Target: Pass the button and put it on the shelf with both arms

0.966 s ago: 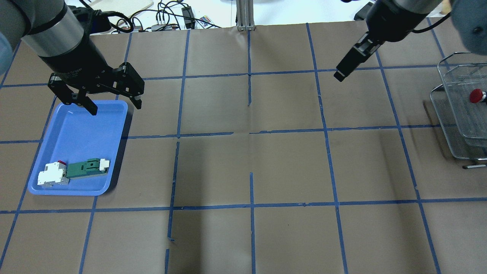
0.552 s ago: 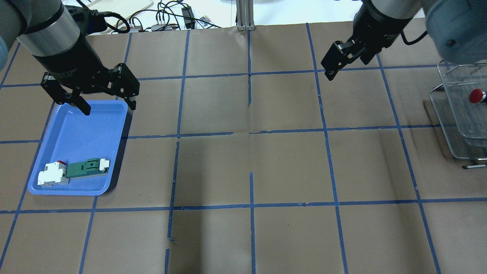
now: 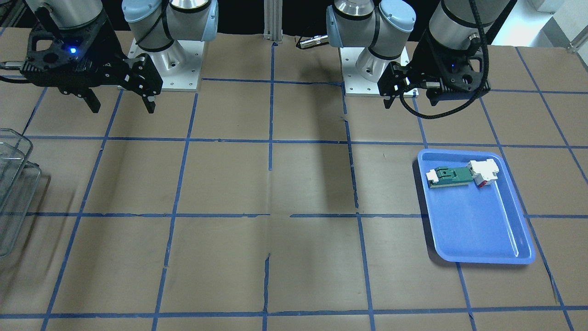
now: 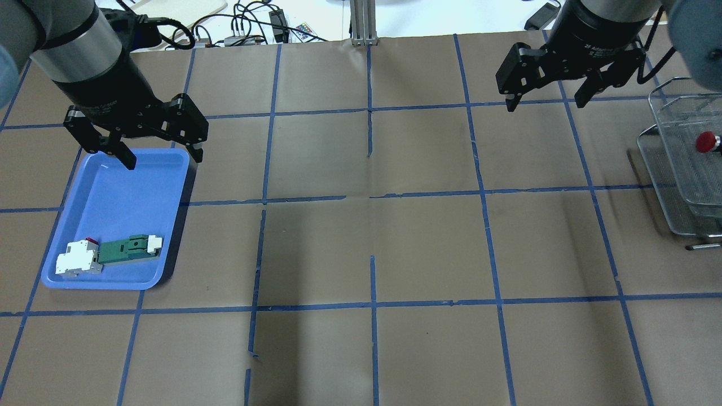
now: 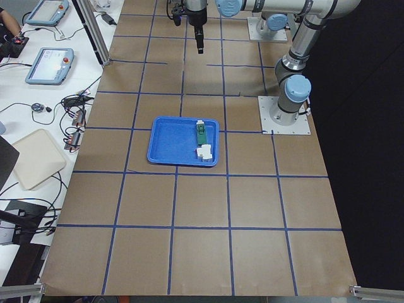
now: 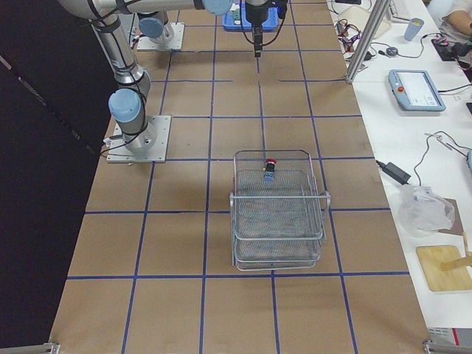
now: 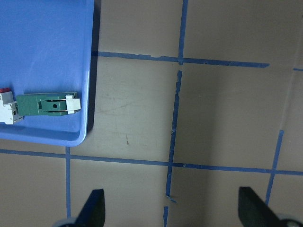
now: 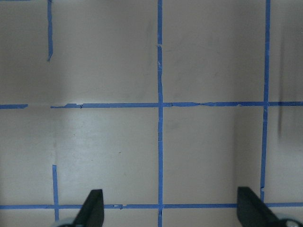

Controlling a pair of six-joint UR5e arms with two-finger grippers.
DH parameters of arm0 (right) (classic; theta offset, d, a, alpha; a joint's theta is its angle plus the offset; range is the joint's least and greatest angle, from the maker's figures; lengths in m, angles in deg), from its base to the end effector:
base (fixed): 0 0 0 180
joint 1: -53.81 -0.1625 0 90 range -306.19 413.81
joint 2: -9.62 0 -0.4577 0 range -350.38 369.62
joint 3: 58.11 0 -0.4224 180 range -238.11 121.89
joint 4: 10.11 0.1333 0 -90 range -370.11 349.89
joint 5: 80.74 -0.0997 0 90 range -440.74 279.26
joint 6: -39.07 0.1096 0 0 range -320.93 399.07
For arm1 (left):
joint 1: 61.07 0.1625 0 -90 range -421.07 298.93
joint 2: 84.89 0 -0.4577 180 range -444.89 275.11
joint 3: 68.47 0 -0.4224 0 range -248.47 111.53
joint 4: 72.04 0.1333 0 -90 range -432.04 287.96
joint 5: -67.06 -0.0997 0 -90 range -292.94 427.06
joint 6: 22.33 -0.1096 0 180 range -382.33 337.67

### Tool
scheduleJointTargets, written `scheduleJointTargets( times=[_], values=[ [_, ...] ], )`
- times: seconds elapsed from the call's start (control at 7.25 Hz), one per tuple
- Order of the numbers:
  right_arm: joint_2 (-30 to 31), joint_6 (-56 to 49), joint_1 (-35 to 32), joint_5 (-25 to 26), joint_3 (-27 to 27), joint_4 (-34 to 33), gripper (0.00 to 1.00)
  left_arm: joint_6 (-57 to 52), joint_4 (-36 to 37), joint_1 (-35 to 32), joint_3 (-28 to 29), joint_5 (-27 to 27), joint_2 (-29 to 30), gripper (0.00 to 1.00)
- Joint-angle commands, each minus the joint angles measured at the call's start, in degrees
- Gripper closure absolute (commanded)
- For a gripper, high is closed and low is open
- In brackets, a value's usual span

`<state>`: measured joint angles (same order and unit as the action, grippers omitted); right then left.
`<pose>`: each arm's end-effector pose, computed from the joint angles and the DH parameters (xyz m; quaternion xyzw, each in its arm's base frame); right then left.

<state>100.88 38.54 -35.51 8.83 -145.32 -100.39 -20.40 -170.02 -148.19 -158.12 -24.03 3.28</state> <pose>0.1280 -0.5205 0.5482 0.0012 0.9993 -0.0378 0.0034 -0.1061 -0.5016 0.5169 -0.0414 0.9978 0.0507 0.0091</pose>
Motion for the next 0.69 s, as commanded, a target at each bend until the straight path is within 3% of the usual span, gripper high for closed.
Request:
scheduleJointTargets(
  times=[0.0, 0.55],
  values=[
    [-0.21, 0.70, 0.03, 0.35, -0.41, 0.62, 0.00, -0.61, -1.23, -0.24, -1.57, 1.00, -0.88, 0.00],
    [-1.61, 1.49, 0.20, 0.53, 0.29, 0.72, 0.00, -2.37, 3.41, -0.25, -6.85, -0.22, -2.29, 0.00]
  ],
)
